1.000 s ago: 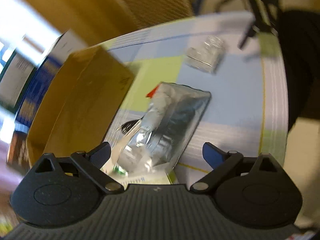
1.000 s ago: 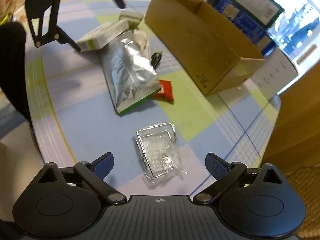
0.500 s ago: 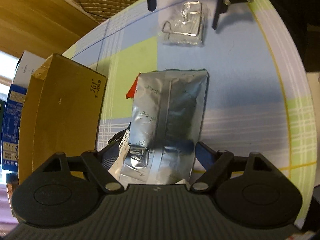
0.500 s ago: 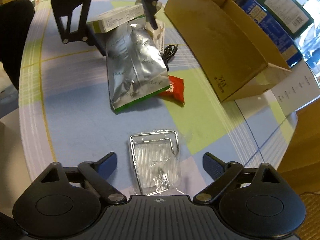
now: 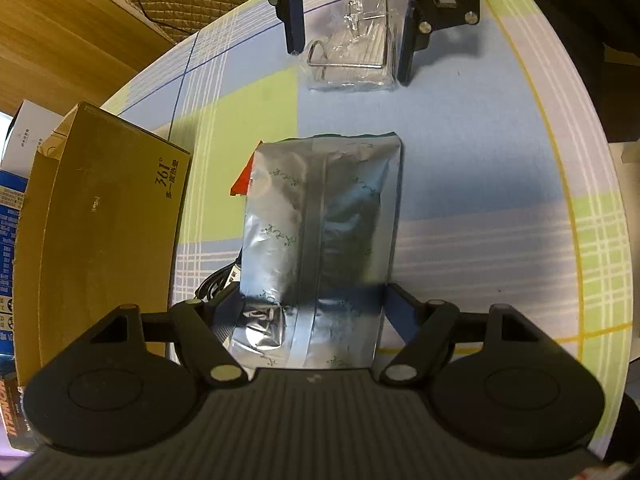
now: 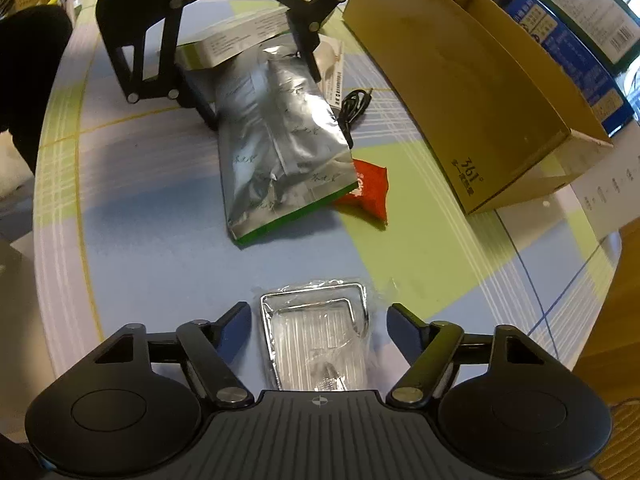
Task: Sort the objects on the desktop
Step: 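Grasp the foil bag with left gripper while right gripper grasps the hook package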
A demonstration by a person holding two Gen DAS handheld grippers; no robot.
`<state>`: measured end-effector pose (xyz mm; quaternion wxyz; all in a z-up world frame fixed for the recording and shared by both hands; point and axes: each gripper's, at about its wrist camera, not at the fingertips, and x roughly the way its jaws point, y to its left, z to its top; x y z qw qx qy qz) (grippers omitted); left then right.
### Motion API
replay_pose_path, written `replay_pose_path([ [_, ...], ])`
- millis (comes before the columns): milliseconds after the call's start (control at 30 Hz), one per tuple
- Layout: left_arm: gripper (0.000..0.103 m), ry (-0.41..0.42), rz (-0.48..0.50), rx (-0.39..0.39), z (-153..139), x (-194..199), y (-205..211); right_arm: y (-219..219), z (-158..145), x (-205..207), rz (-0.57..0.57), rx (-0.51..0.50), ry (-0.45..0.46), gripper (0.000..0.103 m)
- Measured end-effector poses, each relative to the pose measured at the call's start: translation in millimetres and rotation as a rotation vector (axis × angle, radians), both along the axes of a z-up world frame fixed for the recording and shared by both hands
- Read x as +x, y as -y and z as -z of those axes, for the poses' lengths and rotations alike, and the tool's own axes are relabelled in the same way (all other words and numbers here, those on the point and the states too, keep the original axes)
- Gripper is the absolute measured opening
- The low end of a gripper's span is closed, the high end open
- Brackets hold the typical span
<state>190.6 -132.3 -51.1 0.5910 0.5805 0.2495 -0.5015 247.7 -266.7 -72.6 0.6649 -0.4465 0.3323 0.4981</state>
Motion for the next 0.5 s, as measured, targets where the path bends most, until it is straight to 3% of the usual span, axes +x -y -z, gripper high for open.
replay_pose_path([
  [100,0.070,-0.023,-0.016,0.005,-0.3,2.9,3.6,0.4,-0.1,1.5,0.016,0.013,-0.015,0.066],
  [200,0.062,-0.055,-0.035,0.005,-0.9,4.8,7.5,1.2,-0.7,1.3,0.028,0.025,-0.031,0.055],
  [500,0.046,-0.074,-0.057,-0.025,-4.2,0.7,14.9,9.0,-5.6,-4.1,0.089,0.048,-0.022,0.051],
])
